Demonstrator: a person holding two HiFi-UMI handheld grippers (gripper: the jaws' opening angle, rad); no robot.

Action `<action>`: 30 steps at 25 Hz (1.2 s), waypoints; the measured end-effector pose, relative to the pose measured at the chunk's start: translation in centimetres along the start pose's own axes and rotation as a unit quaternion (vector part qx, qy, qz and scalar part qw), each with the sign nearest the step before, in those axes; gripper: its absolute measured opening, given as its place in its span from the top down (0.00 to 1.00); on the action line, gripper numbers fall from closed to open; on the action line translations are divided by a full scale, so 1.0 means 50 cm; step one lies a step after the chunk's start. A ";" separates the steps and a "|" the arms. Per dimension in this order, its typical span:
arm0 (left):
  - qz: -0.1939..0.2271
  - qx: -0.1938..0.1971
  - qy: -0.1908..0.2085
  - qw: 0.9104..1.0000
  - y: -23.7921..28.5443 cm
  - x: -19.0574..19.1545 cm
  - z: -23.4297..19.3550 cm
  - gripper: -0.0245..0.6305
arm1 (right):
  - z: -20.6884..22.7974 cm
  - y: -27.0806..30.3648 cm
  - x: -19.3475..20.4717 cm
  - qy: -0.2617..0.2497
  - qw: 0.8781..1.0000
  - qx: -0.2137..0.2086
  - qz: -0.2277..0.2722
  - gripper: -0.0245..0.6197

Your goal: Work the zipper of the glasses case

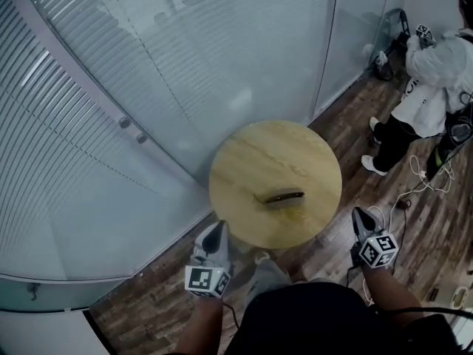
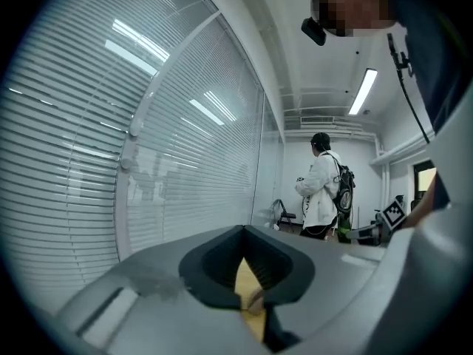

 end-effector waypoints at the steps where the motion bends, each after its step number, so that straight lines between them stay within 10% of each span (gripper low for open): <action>1: 0.000 0.003 0.001 1.000 0.014 -0.014 -0.024 0.96 | -0.016 0.025 -0.013 -0.002 1.000 -0.003 0.002 0.95; 10: -0.010 0.022 -0.011 1.000 0.132 -0.056 -0.181 0.96 | -0.114 0.203 -0.066 -0.022 0.999 -0.028 -0.014 0.95; 30: -0.032 -0.036 -0.025 0.999 0.239 -0.032 -0.175 0.96 | -0.024 0.385 -0.043 -0.081 0.982 -0.140 -0.094 0.85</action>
Point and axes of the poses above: the fingertips, and each gripper's own axes: y forward along the fingers, z to its right, x out of its underside, the point moved 6 cm from there along -y, backward along the fingers, and after that the axes turned 2 degrees about -x, right-handed, at the moved point
